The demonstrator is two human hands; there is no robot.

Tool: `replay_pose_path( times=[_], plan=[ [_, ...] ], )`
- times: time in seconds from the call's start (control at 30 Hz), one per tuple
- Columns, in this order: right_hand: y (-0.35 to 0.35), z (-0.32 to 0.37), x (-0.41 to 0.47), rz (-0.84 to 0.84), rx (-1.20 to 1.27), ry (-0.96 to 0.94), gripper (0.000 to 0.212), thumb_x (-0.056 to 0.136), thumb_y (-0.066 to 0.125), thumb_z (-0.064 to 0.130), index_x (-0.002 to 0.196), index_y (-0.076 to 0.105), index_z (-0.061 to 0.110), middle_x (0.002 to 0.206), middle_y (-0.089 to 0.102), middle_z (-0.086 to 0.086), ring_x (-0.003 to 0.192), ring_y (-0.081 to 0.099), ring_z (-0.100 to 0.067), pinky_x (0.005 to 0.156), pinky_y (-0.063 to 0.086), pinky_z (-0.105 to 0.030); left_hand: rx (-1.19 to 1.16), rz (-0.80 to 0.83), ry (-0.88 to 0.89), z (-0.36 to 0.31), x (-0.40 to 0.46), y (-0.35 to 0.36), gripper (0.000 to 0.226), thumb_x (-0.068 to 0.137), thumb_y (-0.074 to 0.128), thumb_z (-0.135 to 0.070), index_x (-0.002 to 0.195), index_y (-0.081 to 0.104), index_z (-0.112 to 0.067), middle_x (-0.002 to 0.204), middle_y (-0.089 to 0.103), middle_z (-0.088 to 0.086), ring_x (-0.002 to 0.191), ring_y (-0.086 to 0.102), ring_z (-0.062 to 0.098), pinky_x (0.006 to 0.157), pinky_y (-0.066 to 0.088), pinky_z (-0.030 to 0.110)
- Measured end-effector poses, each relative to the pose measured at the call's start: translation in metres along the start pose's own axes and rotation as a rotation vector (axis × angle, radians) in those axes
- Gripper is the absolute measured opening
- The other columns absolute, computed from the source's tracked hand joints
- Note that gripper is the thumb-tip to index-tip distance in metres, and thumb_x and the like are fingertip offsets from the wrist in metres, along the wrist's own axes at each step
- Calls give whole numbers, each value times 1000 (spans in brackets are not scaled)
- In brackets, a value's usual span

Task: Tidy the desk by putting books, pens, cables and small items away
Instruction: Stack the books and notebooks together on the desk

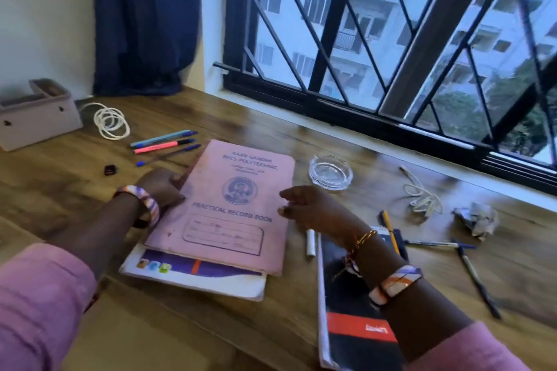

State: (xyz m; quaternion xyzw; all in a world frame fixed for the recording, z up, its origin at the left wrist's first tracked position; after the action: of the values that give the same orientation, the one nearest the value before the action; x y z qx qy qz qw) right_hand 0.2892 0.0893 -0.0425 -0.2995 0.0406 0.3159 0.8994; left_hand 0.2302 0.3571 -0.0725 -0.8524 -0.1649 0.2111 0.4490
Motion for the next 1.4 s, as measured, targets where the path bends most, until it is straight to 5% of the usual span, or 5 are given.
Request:
replay_pose_path(
  times=[0.37, 0.57, 1.03, 1.17, 1.4],
  plan=[
    [-52, -74, -93, -214, -1020, -307, 64, 76, 66, 43, 134, 43, 30, 150, 30, -15, 138, 30, -32, 106, 31, -52, -56, -285, 227, -162, -139, 82, 41, 80, 57, -23, 116, 56, -4, 111, 58, 23, 106, 54, 39, 89, 42, 40],
    [-74, -96, -117, -441, -963, -491, 33, 69, 67, 27, 101, 62, 21, 116, 61, -14, 107, 59, -34, 68, 58, -41, 288, 63, 103, -200, -175, 177, 54, 87, 52, -48, 119, 49, -4, 122, 54, 18, 113, 52, 32, 88, 43, 33],
    [-134, -143, -127, -518, -597, -517, 37, 73, 70, 10, 108, 61, 18, 122, 56, -13, 116, 49, -36, 85, 51, -41, -533, 139, -263, -231, -164, 214, 45, 84, 64, -8, 123, 52, 10, 131, 54, 22, 122, 52, 31, 40, 34, 7],
    [-156, -149, -123, -571, -371, -445, 32, 81, 64, 10, 111, 60, 20, 127, 50, -11, 120, 44, -33, 90, 50, -39, -605, 156, -246, -235, -163, 213, 42, 85, 60, -4, 125, 51, 9, 133, 52, 21, 122, 53, 31, 64, 41, 17],
    [-168, -135, -101, -551, -473, -386, 39, 83, 64, 13, 121, 56, 15, 134, 45, -18, 130, 32, -35, 97, 45, -43, -1010, -75, -105, -203, -166, 129, 32, 79, 56, 15, 61, 67, -8, 50, 64, 0, 57, 61, 18, 67, 53, 26]
  ],
)
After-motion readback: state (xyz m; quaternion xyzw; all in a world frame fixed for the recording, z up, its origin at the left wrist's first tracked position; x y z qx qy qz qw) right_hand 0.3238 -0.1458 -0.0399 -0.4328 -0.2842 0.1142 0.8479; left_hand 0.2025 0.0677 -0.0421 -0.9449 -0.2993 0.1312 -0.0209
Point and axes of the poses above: each hand's wrist, its own x-axis towards the middle knuckle, its own y-axis out of the palm, z = x × y, the point moved 9 cm from there along x, towards the middle knuckle
